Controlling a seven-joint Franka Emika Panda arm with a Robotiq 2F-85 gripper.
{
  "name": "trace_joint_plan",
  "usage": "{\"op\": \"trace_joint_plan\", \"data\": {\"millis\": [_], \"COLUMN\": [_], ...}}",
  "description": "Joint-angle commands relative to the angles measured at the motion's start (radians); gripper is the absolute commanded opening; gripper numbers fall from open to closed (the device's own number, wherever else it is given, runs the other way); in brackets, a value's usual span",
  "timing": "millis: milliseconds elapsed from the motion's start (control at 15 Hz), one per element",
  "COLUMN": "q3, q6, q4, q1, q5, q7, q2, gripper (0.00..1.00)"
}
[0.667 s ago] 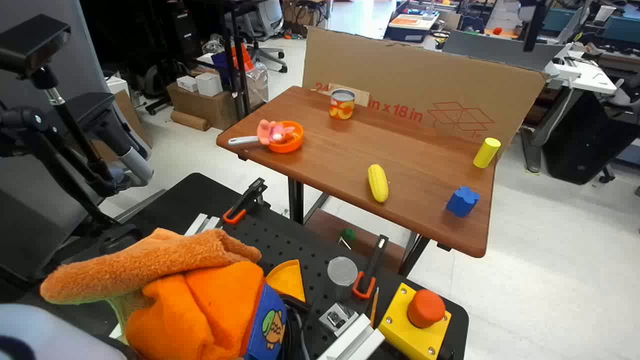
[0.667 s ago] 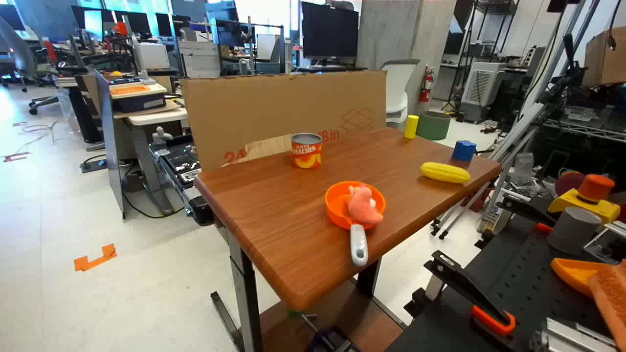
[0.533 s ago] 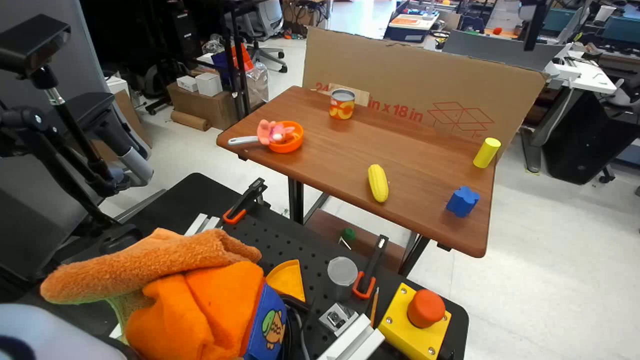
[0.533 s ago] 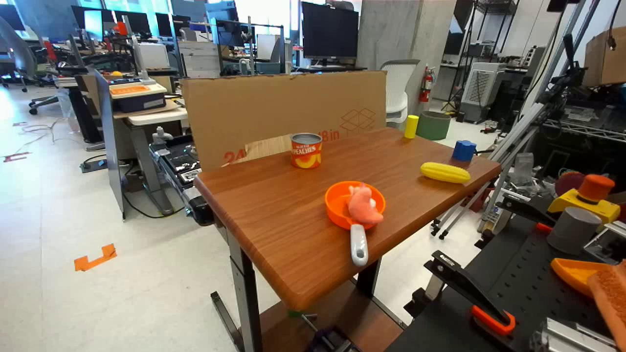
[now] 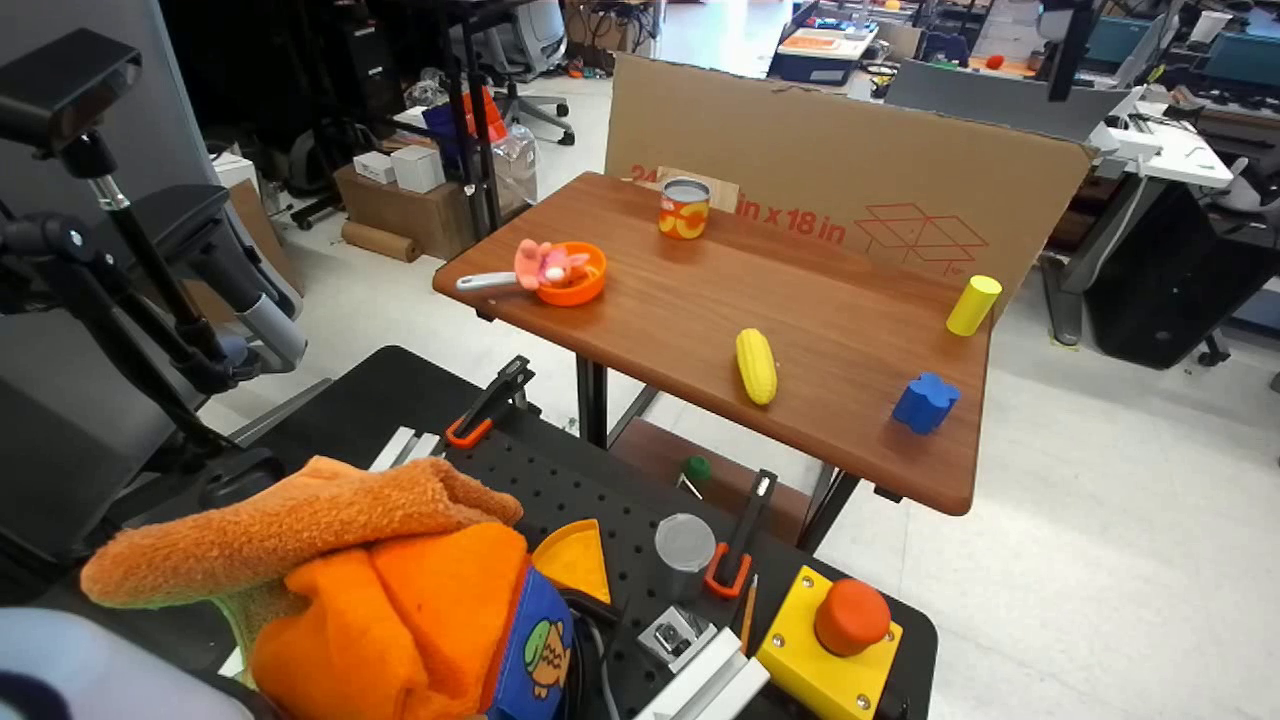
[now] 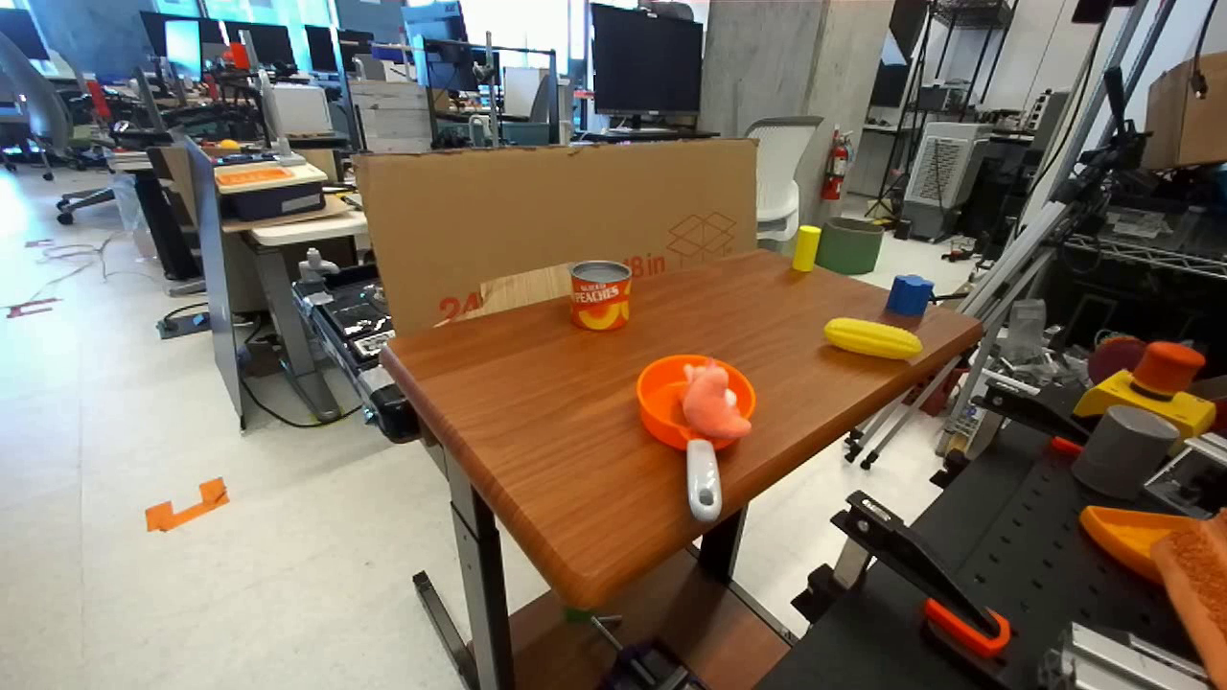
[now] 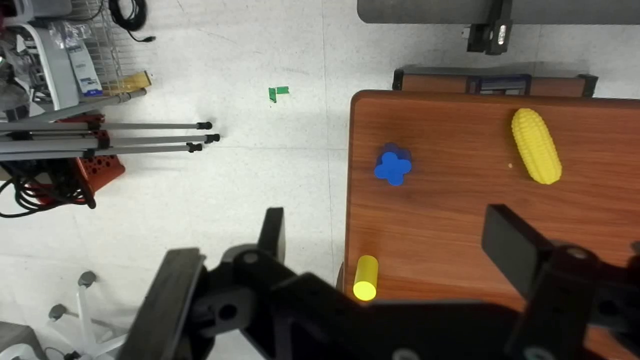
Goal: Take the rabbit toy out of the orange pan and place it on the table
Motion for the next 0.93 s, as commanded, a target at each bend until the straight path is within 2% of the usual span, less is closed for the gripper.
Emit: {"op": "trace_joint_plan", "data": {"millis": [0,133,200,400,600,867], "q3": [-0.002,-0.002,0.004,0.02,0.055,0.138], "q6": [-0.003,-0.003,-0.004,0.087,0.145,0.188], "q4": [0.002,0.002,0.026,0.0,-0.049,-0.079], "q1": [0.003,0.003,0.012,0.062,0.159,0.254], "q5": [0.0,0.0,0.013,0.074,0.246,0.404], "q7": [0.0,0.0,0.011,0.013,-0.032,-0.076], "q2": [0.0,0.0,0.039,0.086,0.162,0.314], "gripper": [1.0,1.0,1.0,1.0,1.0,1.0]}}
